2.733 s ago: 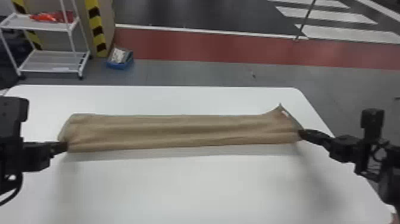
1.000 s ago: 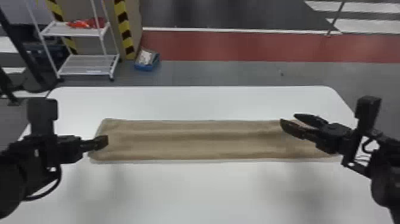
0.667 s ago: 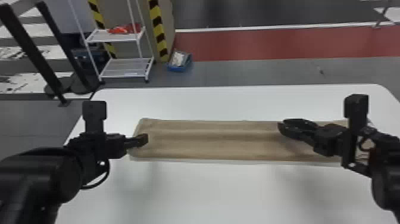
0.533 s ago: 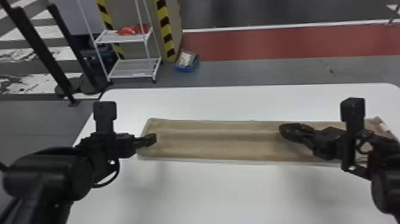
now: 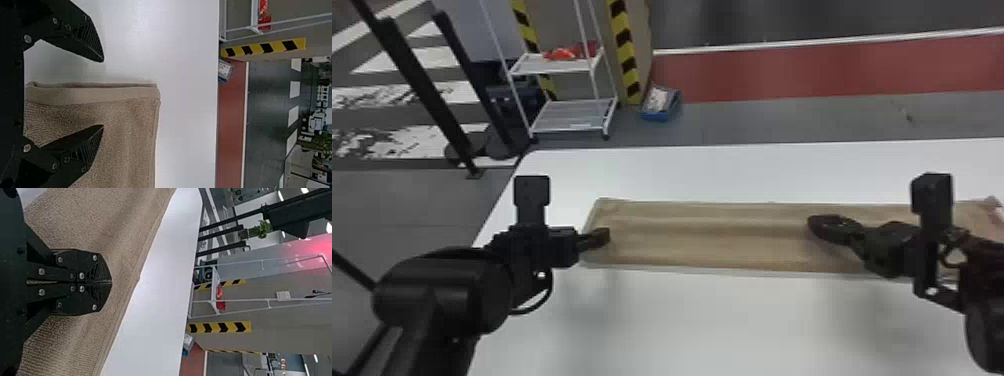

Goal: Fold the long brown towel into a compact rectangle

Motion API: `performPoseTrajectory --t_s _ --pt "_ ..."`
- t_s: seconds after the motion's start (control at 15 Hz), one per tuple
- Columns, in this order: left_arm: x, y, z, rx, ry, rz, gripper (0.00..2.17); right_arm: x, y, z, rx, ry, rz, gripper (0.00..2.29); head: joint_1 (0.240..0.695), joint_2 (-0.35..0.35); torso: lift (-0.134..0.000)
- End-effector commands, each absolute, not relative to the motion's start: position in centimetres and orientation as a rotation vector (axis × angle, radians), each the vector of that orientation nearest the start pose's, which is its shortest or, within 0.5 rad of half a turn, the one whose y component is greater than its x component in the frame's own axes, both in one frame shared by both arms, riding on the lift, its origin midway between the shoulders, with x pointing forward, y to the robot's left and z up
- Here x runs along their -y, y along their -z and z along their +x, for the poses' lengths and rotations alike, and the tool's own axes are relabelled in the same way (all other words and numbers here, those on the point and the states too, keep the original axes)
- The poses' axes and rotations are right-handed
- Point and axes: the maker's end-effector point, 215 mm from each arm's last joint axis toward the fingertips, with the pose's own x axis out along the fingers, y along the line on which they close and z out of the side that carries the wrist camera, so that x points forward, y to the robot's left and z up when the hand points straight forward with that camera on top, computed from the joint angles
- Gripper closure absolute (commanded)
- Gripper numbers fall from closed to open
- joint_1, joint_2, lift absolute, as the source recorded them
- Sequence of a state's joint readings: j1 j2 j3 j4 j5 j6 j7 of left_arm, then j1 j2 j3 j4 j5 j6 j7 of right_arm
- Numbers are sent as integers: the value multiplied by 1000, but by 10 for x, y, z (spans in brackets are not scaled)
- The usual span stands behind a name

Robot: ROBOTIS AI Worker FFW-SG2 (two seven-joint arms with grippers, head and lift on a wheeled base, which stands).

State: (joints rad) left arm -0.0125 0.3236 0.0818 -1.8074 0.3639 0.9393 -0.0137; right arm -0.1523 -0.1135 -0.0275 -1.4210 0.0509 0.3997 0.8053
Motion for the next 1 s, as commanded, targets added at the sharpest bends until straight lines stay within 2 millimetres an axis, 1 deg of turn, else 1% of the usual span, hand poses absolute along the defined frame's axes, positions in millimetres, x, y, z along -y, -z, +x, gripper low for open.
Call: performPoseTrajectory --t_s 0.0,0.07,0.13,0.2,0.27,0.33,0.4,0.47,0.53,0.6,0.73,0.87,0.93 --pt "-325 444 537 -678 43 -32 606 154 446 563 -435 -712 28 2020 695 180 -128" --pt "-323 445 538 -682 47 -32 606 155 449 562 -439 -709 30 2020 695 176 -128" --pt "-321 445 539 -682 55 -36 680 157 449 562 -438 -708 32 2020 695 172 -128" --pt "-316 448 538 -700 63 -35 815 160 452 562 -446 -702 37 2020 695 169 -128" --pt "-316 453 535 -727 62 -32 974 161 453 561 -448 -701 36 2020 695 166 -128" --pt "-314 463 526 -777 66 -31 1200 163 452 562 -444 -699 37 2020 695 163 -128" --pt "-314 468 519 -810 68 -31 1497 165 452 563 -443 -695 37 2020 695 156 -128" --pt "-312 467 520 -808 70 -33 1679 166 452 564 -441 -695 38 2020 695 153 -128" --pt "-309 465 518 -813 76 -36 1737 166 451 565 -434 -696 39 2020 695 152 -128" --pt "-305 460 519 -805 87 -45 1737 165 452 566 -428 -697 40 2020 695 150 -128" --pt "-288 447 518 -804 125 -74 1737 166 454 568 -421 -698 41 2020 695 142 -128" --pt "-270 424 528 -767 164 -104 1737 166 453 571 -416 -698 41 2020 695 132 -128" --pt "-257 407 535 -734 188 -125 1740 166 451 573 -408 -697 42 2020 695 126 -128"
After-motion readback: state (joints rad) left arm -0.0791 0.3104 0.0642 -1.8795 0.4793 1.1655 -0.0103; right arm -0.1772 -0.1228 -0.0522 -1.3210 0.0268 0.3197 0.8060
